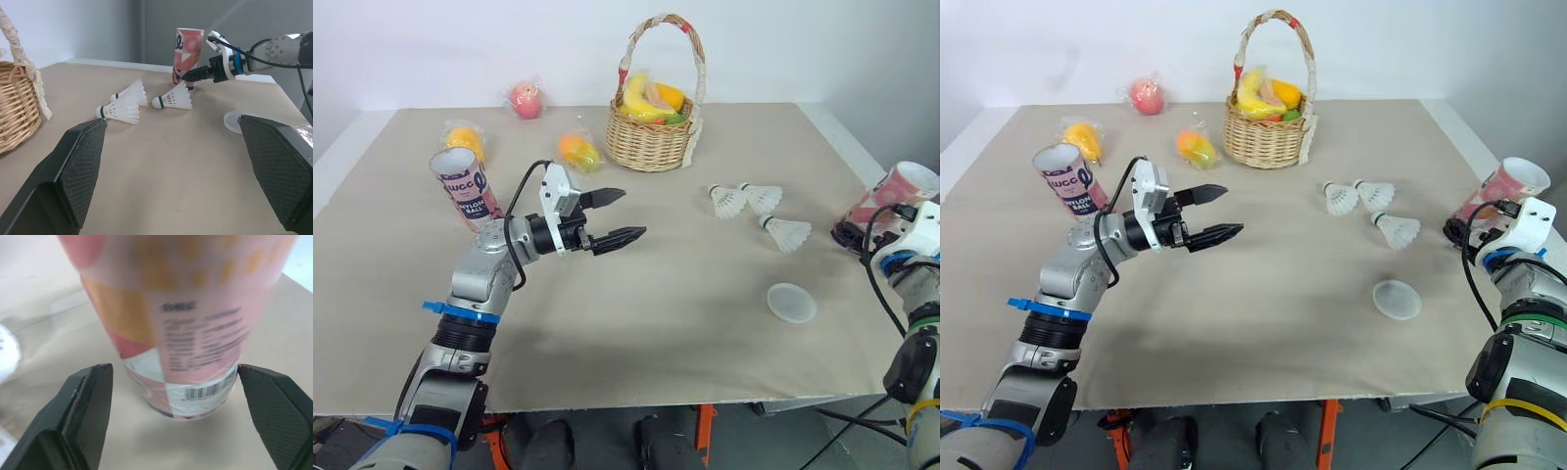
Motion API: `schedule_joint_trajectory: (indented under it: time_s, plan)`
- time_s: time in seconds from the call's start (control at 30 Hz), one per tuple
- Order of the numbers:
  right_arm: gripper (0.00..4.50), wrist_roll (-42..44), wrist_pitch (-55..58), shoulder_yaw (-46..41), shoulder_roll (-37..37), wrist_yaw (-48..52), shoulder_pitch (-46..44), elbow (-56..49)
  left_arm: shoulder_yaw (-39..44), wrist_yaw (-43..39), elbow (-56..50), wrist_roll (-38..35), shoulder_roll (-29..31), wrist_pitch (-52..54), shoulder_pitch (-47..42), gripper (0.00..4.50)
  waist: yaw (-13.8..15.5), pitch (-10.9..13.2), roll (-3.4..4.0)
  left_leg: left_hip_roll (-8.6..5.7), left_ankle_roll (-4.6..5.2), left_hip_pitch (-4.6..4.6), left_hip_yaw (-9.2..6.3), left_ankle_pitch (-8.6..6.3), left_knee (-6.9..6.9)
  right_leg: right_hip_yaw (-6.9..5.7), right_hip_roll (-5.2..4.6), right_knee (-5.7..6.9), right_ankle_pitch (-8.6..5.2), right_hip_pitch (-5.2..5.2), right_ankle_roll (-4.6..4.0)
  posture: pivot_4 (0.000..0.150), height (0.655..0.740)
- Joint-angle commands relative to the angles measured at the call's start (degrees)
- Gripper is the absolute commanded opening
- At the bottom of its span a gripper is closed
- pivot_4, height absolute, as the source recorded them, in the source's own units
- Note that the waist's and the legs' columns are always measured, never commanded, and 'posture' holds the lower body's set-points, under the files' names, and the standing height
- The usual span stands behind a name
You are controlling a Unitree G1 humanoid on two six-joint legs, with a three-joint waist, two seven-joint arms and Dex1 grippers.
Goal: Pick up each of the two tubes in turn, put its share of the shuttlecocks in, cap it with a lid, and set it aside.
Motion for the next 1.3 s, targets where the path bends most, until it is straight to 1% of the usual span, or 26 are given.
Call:
schedule_joint_trajectory:
  time_s: [0.03,0.1,0.17,0.23,0.33,0.4,0.47,0.5,0.6,0.7,0.73,0.83,0.9,0.93,1.07,1.13,1.3]
  plan:
    - [4.45,-1.6,2.6,2.0,-4.8,4.2,2.6,-5.4,0.2,-0.4,-2.2,-0.8,-0.1,0.0,0.2,4.50,0.0,0.0,0.04,0.00,0.00,0.00,0.00,0.00,0.00,0.00,0.00,0.00,0.00,0.00,0.00,0.150,0.7400]
    - [4.45,-1.2,5.4,2.3,-6.8,7.3,6.0,-9.0,0.3,-0.6,-2.5,-1.0,0.0,0.1,0.5,4.50,0.3,0.0,0.05,0.00,0.00,-0.01,-0.02,0.00,-0.01,-0.02,-0.01,-0.02,-0.01,0.02,0.01,0.150,0.7400]
    - [4.45,-0.3,8.8,2.1,-8.7,10.6,11.1,-14.8,0.4,-0.7,-2.8,-1.0,0.3,0.1,1.1,4.50,0.3,0.0,0.05,0.00,0.02,-0.01,-0.02,-0.01,0.00,-0.04,-0.02,-0.06,-0.02,0.05,0.02,0.150,0.7400]
    - [4.45,1.1,12.9,1.8,-9.8,14.2,18.0,-24.5,0.7,-0.8,-3.3,-1.1,1.0,0.5,1.7,4.50,0.3,0.0,0.07,-0.01,0.03,0.00,-0.04,-0.02,0.00,-0.06,-0.03,-0.08,-0.03,0.09,0.05,0.150,0.7400]
    - [4.45,6.1,20.4,-0.7,-11.2,20.7,28.2,-41.9,2.6,2.4,-5.3,-2.1,1.4,3.1,2.9,4.50,0.1,-0.1,0.21,0.00,0.03,0.12,-0.01,-0.02,0.05,-0.01,-0.02,-0.06,-0.01,0.17,0.07,0.150,0.7400]
    - [4.45,11.0,23.6,-2.8,-10.5,23.4,33.8,-56.6,4.4,5.7,-8.5,-3.3,1.9,6.3,4.9,4.50,-0.4,-0.1,0.30,0.04,0.04,0.27,-0.04,-0.02,0.06,-0.01,0.04,-0.02,-0.08,0.27,0.19,0.150,0.7400]
    - [4.45,16.0,25.9,-2.5,-8.9,25.3,36.0,-69.6,6.3,8.6,-12.8,-4.2,3.1,8.7,8.5,4.50,-0.9,-0.1,0.53,0.06,0.04,0.41,-0.04,-0.02,0.04,0.03,0.07,-0.01,-0.18,0.36,0.47,0.150,0.7400]
    - [4.45,17.6,26.7,-1.3,-8.1,25.5,36.0,-74.0,7.4,10.0,-14.9,-4.5,3.7,9.7,10.4,4.50,-1.4,-0.1,0.55,0.08,0.04,0.48,-0.03,-0.02,0.03,0.08,0.10,0.03,-0.17,0.38,0.48,0.150,0.7400]
    - [4.45,21.6,29.7,5.0,-4.4,24.6,32.5,-82.6,11.5,16.2,-19.8,-5.1,4.6,12.2,16.1,4.50,-1.6,0.0,0.34,0.14,0.06,0.82,-0.19,0.02,0.03,0.03,0.23,0.07,-0.10,0.65,0.41,0.150,0.7400]
    - [4.45,21.4,29.8,11.9,2.2,22.0,25.6,-83.3,16.3,24.7,-23.3,-3.3,3.4,12.0,22.8,4.50,-1.7,0.1,0.03,0.20,0.11,0.93,-0.29,0.09,0.08,0.03,0.30,0.05,0.11,0.75,0.35,0.150,0.7400]
    - [4.45,19.8,28.8,14.4,4.1,21.1,23.7,-82.6,17.4,28.0,-23.8,-1.6,2.8,11.4,24.5,4.50,-1.2,0.2,-0.01,0.15,0.19,0.88,-0.28,0.22,0.08,0.03,0.25,0.04,0.21,0.73,0.41,0.150,0.7400]
    - [4.45,15.4,25.2,19.8,10.5,17.5,18.6,-78.7,22.6,40.5,-23.7,2.5,-0.8,8.8,27.3,4.50,-1.2,0.2,-0.08,0.11,0.20,0.72,-0.09,0.37,0.09,0.01,0.06,-0.03,0.28,0.66,0.52,0.150,0.7400]
    - [4.45,15.1,23.7,21.2,13.3,18.0,17.5,-77.7,24.4,44.9,-23.5,4.1,-2.4,7.3,28.2,4.50,-0.7,0.1,-0.24,0.04,0.19,0.53,-0.10,0.41,0.11,0.01,0.01,-0.06,0.33,0.56,0.61,0.150,0.7400]
    - [4.45,14.2,22.9,22.6,14.1,18.4,17.2,-77.3,25.1,46.1,-23.0,4.1,-3.0,6.8,28.5,4.50,-0.3,0.1,-0.25,0.05,0.19,0.44,-0.11,0.41,0.12,0.00,0.01,-0.08,0.34,0.49,0.60,0.150,0.7400]
    - [4.45,12.0,20.2,26.1,16.3,19.4,16.7,-76.4,24.5,46.0,-19.9,5.5,-2.3,4.5,28.4,4.50,0.5,0.1,-0.25,0.02,0.15,0.15,-0.15,0.39,0.12,-0.05,-0.02,-0.10,0.51,0.27,0.27,0.150,0.7400]
    - [4.45,10.8,19.3,27.2,16.7,19.6,16.5,-76.3,24.2,45.6,-17.5,6.3,-1.2,3.4,27.1,4.50,0.5,0.1,-0.25,0.02,0.13,0.09,-0.17,0.38,0.12,-0.08,-0.02,-0.11,0.50,0.23,0.25,0.150,0.7400]
    - [4.45,10.5,18.5,27.2,17.6,19.3,16.4,-77.7,24.0,45.2,-7.5,8.5,2.9,1.4,21.6,4.50,0.3,0.1,-0.26,0.06,0.13,0.10,-0.23,0.39,0.12,-0.14,0.06,-0.11,0.48,0.22,0.30,0.150,0.7400]
